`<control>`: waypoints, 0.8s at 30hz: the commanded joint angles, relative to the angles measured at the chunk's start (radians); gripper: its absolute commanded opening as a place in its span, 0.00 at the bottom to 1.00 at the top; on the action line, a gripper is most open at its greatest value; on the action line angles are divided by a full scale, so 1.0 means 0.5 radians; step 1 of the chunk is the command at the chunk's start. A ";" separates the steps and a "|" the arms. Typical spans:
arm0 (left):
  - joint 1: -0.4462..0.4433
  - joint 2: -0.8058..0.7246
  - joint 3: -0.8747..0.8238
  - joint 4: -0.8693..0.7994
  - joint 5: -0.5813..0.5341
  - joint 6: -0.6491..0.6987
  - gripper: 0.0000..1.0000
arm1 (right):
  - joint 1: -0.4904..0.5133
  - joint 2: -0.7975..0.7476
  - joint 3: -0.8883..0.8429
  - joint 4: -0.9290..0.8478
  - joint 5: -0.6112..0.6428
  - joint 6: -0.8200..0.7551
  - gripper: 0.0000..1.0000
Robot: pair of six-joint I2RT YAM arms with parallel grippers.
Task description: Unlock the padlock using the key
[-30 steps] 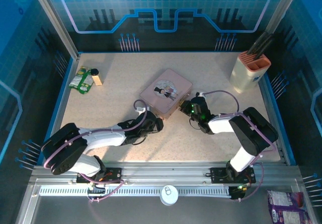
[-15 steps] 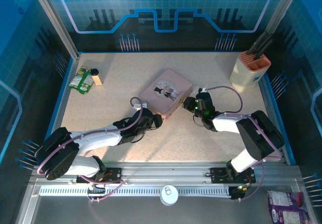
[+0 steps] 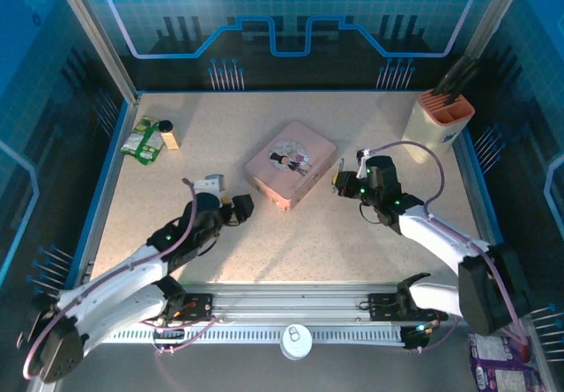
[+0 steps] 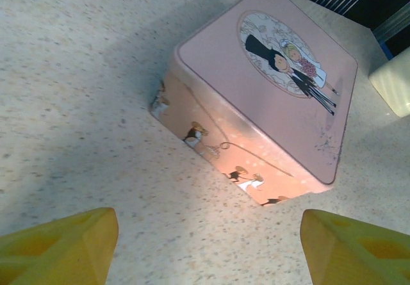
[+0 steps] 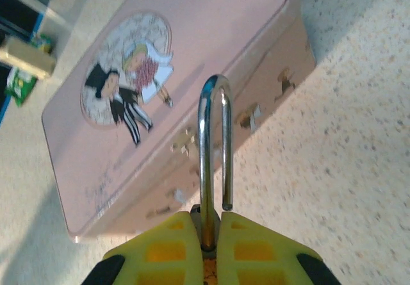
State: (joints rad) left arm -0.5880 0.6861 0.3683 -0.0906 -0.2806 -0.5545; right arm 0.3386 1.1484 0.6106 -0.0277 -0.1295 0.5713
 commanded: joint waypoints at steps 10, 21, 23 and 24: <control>0.055 -0.691 -0.243 -0.284 -0.067 0.238 0.83 | -0.272 0.206 0.180 -0.670 -0.276 -0.436 0.00; 0.058 -0.705 -0.256 -0.322 -0.157 0.234 0.85 | -0.298 0.559 0.249 -0.708 -0.272 -0.400 0.00; 0.057 -0.703 -0.258 -0.319 -0.161 0.234 0.85 | -0.306 0.588 0.268 -0.734 -0.256 -0.407 0.00; 0.057 -0.704 -0.260 -0.319 -0.156 0.235 0.85 | -0.316 0.600 0.275 -0.741 -0.254 -0.410 0.00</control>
State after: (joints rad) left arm -0.5674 0.3439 0.2573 -0.2428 -0.3302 -0.4450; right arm 0.2024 1.4376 0.7113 -0.3660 -0.2440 0.3759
